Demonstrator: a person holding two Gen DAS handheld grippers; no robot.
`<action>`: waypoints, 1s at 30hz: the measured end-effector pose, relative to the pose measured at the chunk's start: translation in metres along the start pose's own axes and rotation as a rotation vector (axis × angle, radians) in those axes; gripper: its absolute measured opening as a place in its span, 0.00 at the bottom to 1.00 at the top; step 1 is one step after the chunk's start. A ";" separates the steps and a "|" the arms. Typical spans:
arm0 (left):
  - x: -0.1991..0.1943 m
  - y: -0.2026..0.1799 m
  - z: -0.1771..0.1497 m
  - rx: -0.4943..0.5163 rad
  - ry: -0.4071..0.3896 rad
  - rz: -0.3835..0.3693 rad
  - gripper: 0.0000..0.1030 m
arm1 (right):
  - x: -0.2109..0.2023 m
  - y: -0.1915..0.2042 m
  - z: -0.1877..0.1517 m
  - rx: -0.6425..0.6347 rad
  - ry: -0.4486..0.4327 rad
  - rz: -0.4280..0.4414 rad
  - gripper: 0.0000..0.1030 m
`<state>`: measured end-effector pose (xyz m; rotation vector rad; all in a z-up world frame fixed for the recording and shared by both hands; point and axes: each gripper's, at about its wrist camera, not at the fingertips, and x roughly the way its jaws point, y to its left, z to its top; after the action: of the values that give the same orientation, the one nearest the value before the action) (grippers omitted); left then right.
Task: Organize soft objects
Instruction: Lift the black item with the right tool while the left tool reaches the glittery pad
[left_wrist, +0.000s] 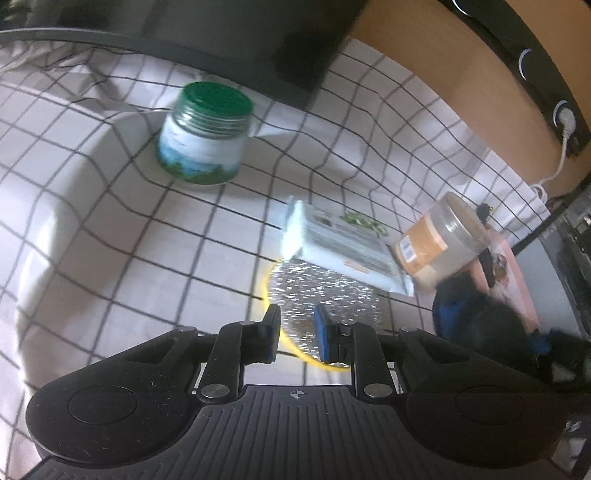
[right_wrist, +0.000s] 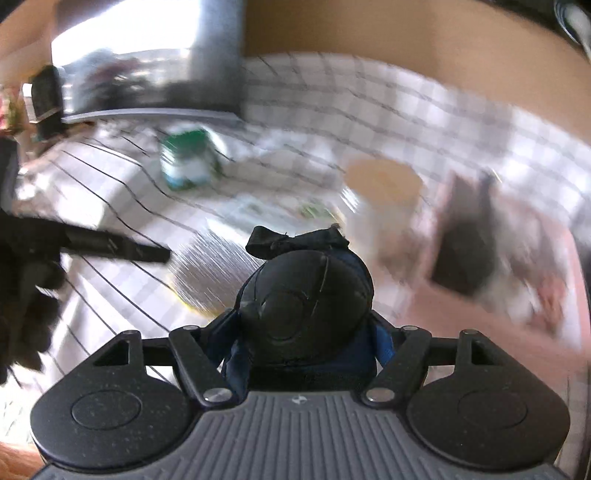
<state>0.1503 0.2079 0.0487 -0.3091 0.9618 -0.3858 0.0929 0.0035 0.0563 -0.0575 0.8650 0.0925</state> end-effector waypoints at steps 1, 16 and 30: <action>0.001 -0.001 0.000 0.006 0.003 -0.004 0.21 | 0.002 -0.005 -0.008 0.018 0.024 -0.018 0.72; 0.023 -0.017 0.006 0.114 0.004 0.016 0.21 | -0.020 -0.027 -0.049 0.109 0.025 0.037 0.85; 0.026 0.024 0.015 -0.034 0.056 0.007 0.21 | 0.081 0.040 0.033 -0.119 0.028 -0.030 0.53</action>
<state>0.1807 0.2185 0.0281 -0.3269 1.0249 -0.3733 0.1658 0.0505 0.0160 -0.1840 0.8858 0.1150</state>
